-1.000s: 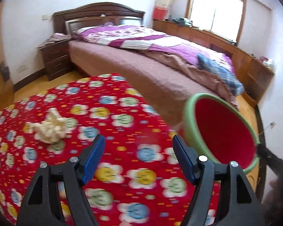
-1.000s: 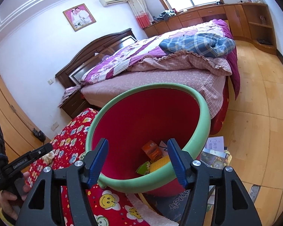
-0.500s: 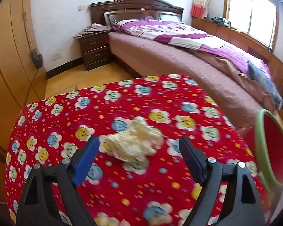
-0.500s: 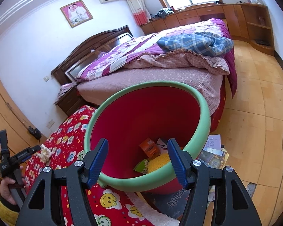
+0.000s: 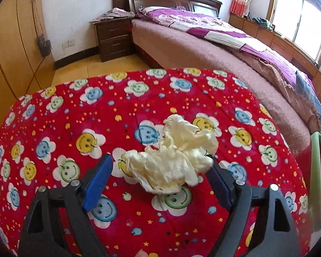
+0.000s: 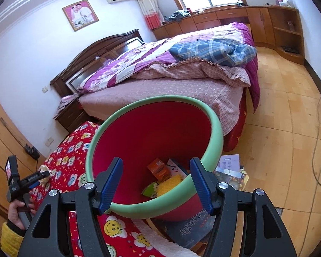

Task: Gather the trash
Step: 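Reach the left tool to the crumpled white tissue and grasp it, then carry the white tissue with the left tool over the red bucket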

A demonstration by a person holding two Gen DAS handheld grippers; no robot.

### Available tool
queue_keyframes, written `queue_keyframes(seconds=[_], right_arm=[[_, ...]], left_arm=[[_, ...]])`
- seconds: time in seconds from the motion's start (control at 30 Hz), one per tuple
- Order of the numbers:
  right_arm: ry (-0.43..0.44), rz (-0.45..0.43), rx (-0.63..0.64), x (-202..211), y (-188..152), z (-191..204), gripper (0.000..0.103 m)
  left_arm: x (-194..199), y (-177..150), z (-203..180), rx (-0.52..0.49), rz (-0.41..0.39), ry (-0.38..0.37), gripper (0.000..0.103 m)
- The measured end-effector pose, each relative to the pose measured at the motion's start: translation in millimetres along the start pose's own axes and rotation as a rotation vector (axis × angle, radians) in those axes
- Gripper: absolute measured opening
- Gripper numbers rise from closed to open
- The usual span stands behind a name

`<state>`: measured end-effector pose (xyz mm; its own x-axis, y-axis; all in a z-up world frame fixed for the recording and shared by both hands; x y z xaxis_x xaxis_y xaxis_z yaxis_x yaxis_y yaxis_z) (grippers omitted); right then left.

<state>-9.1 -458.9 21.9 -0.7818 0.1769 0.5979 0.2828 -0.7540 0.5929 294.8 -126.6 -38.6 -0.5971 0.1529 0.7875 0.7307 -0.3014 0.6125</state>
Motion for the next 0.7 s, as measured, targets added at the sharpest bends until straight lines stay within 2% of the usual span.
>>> queue_keyframes(seconds=[0.1,0.13,0.17,0.23,0.37,0.7], right_arm=[[-0.010,-0.006,-0.002,0,-1,-1,0.066],[-0.012,-0.008,-0.003,0,-1,-2,0.066],[-0.013,-0.008,-0.001,0,-1,-1,0.066],[-0.014,-0.008,0.003,0,-2,0,0.066],[-0.008,-0.008,0.000,1,-3,0,0.066],[0.029,0.009,-0.005,5,-8,6,0.066]], left_arm=[[-6,-2,0,0.009,0.022,-0.025,0.084],[-6,-1,-1,0.004,0.016,-0.019,0.081],[-5,0,-2,-0.002,0.013,-0.019,0.071],[-4,1,-2,0.005,0.011,-0.013,0.058],[-1,2,-2,0.035,0.000,-0.063,0.043],[38,-14,-16,0.012,-0.050,-0.156,0.041]])
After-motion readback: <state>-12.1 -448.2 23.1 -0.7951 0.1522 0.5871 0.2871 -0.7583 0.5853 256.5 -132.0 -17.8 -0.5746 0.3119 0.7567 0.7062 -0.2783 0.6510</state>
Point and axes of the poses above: each gripper's, at about its wrist camera, not at the fingertips, and x roughly against the way its jaws point, z to its left, y to its top, the point moved 4 cm from there along -x, roughly the way its jaws point, and after that the axes turned 13 degrees about -x, right-handed, at the moved point
